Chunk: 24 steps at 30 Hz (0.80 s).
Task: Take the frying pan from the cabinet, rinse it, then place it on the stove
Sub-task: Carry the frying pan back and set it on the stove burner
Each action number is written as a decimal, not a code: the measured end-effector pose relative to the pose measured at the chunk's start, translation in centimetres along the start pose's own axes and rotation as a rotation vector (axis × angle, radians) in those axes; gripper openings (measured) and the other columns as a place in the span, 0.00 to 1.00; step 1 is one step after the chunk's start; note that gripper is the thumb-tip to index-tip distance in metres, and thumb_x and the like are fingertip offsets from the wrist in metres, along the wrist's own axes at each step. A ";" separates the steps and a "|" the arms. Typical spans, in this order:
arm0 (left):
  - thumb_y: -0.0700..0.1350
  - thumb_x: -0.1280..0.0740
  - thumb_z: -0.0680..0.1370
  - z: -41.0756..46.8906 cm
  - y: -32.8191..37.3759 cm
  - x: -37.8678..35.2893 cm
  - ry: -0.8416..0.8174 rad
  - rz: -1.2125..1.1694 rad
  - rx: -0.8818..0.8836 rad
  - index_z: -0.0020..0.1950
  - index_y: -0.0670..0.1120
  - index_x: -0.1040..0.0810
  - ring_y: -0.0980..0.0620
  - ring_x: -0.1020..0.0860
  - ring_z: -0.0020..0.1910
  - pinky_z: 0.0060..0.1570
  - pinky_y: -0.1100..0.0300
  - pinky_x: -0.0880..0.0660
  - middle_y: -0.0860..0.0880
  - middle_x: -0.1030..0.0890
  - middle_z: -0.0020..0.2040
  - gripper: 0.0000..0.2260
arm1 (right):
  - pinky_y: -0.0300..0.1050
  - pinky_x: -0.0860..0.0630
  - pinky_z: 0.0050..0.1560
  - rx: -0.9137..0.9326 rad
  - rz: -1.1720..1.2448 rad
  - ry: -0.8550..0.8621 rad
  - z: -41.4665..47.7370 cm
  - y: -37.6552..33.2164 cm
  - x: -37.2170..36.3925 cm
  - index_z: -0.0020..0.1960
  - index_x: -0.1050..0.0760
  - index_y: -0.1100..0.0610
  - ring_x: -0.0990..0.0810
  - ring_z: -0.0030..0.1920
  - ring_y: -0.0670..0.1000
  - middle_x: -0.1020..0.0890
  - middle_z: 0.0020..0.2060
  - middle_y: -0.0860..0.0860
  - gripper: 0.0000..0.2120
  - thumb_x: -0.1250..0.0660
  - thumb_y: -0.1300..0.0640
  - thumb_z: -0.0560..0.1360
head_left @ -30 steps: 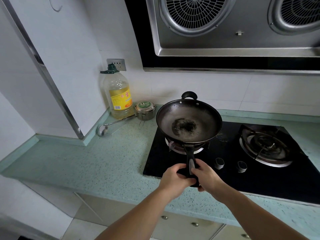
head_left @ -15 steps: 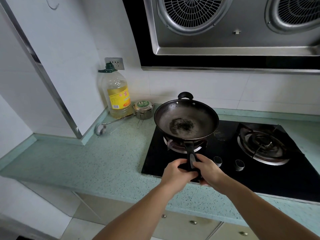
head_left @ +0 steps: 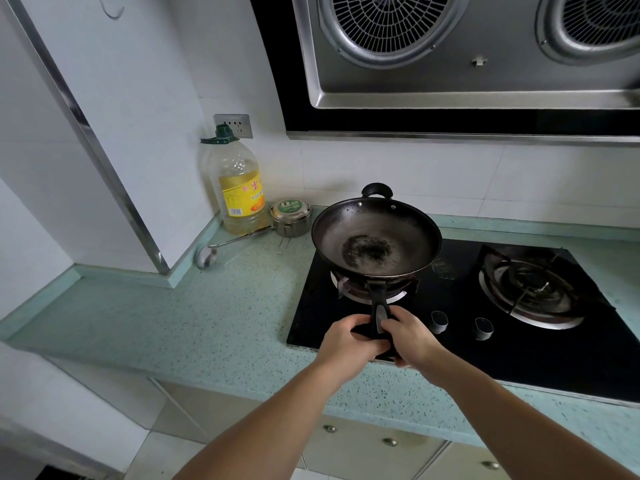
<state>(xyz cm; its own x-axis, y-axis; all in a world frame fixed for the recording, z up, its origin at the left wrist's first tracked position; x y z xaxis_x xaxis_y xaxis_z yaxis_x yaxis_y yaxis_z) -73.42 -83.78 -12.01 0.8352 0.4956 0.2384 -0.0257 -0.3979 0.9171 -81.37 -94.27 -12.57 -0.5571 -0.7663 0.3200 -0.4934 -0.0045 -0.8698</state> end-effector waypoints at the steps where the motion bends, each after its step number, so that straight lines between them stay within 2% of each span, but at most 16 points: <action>1: 0.49 0.26 0.70 0.0 0.0 0.0 -0.004 0.002 0.000 0.62 0.55 0.24 0.55 0.17 0.45 0.44 0.65 0.22 0.52 0.15 0.43 0.21 | 0.40 0.37 0.25 -0.004 0.004 0.006 0.1 0.1 -0.1 0.53 0.27 0.63 0.33 0.30 0.51 0.28 0.35 0.55 0.11 0.45 0.60 0.77; 6: 0.50 0.26 0.71 -0.1 0.1 -0.1 -0.008 -0.006 0.007 0.61 0.56 0.25 0.57 0.18 0.43 0.39 0.67 0.26 0.53 0.15 0.43 0.20 | 0.41 0.37 0.25 0.000 0.032 0.025 0.0 0.2 -0.4 0.52 0.27 0.59 0.33 0.30 0.51 0.27 0.36 0.54 0.10 0.45 0.56 0.79; 9: 0.49 0.26 0.71 -0.2 0.1 -0.1 -0.008 0.000 0.008 0.59 0.57 0.25 0.56 0.18 0.45 0.40 0.66 0.25 0.52 0.16 0.43 0.18 | 0.41 0.35 0.27 0.008 0.011 0.030 -0.2 0.0 -0.7 0.54 0.28 0.57 0.32 0.31 0.50 0.27 0.37 0.52 0.14 0.46 0.50 0.82; 12: 0.49 0.26 0.71 -0.3 0.1 0.1 -0.003 0.017 0.005 0.61 0.55 0.25 0.56 0.18 0.45 0.43 0.66 0.25 0.52 0.16 0.44 0.19 | 0.41 0.34 0.27 0.002 -0.012 0.049 -0.2 -0.4 -0.9 0.57 0.29 0.56 0.31 0.30 0.49 0.26 0.36 0.51 0.16 0.48 0.46 0.82; 17: 0.49 0.26 0.71 -0.5 0.1 0.5 -0.003 0.027 -0.003 0.60 0.55 0.23 0.58 0.18 0.43 0.43 0.65 0.24 0.54 0.15 0.42 0.19 | 0.41 0.34 0.26 -0.011 -0.024 0.053 -0.1 -0.5 -1.3 0.60 0.30 0.56 0.30 0.30 0.49 0.26 0.38 0.52 0.16 0.48 0.48 0.82; 21: 0.49 0.26 0.71 -0.5 0.2 0.4 -0.001 0.032 0.001 0.58 0.56 0.23 0.56 0.18 0.43 0.44 0.63 0.23 0.53 0.15 0.42 0.17 | 0.40 0.34 0.26 -0.012 -0.026 0.062 -0.1 -0.5 -1.2 0.59 0.30 0.56 0.30 0.29 0.49 0.26 0.36 0.52 0.16 0.48 0.47 0.82; 24: 0.50 0.27 0.72 -0.7 0.2 0.5 -0.008 0.034 0.009 0.54 0.60 0.25 0.54 0.18 0.46 0.43 0.65 0.24 0.51 0.15 0.44 0.14 | 0.41 0.35 0.26 -0.025 -0.004 0.057 -0.1 -0.4 -1.2 0.56 0.29 0.56 0.31 0.30 0.50 0.26 0.37 0.53 0.13 0.47 0.49 0.81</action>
<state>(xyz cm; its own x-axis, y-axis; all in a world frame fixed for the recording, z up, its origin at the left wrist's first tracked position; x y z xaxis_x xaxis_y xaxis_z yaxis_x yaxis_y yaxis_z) -73.41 -83.11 -11.45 0.8385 0.4750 0.2670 -0.0493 -0.4220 0.9053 -80.55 -93.30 -12.56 -0.5921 -0.7282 0.3451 -0.5117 0.0088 -0.8591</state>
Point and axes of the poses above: each hand's wrist, its own z-axis towards the middle knuckle, its own x-axis out of the back of the hand, y = z × x, the point moved 3 cm from there along z, towards the middle knuckle
